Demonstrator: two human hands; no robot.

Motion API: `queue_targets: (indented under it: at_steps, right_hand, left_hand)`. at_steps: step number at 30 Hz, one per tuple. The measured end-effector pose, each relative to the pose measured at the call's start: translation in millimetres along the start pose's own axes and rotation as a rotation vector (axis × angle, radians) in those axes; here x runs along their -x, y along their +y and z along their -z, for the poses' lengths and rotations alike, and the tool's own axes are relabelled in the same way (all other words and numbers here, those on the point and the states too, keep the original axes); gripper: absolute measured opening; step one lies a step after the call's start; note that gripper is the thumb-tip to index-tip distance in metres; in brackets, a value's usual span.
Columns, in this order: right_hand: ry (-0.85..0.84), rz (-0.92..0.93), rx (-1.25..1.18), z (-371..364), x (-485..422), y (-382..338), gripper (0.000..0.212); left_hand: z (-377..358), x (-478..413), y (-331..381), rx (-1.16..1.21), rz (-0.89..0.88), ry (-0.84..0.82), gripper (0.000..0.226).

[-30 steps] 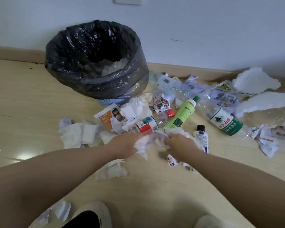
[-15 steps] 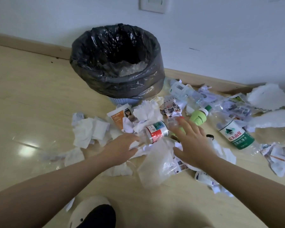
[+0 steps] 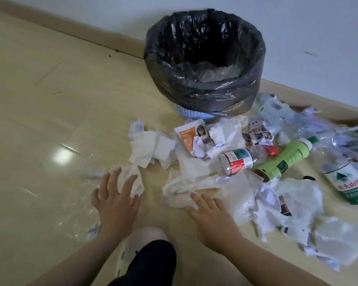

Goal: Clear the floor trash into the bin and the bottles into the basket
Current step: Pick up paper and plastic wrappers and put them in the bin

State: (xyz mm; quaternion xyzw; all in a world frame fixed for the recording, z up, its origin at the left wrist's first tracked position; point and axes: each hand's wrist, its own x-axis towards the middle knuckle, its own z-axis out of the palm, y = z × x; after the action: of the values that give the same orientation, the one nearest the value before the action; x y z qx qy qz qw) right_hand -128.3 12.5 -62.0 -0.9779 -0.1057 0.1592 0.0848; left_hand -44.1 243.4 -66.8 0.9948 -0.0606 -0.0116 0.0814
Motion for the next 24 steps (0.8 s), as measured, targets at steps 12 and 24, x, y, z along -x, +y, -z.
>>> queue_targets:
  at_steps: [12,24]
  right_hand:
    - [0.032,-0.155,-0.037,-2.4,-3.0,5.0,0.068]
    - [-0.108,-0.432,-0.182,34.0,0.4,40.8,0.051]
  left_hand:
    - [-23.1,-36.7,6.5,0.234,0.473,-0.449,0.088]
    - [-28.8,-51.7,109.3,0.123,-0.46,-0.496,0.054]
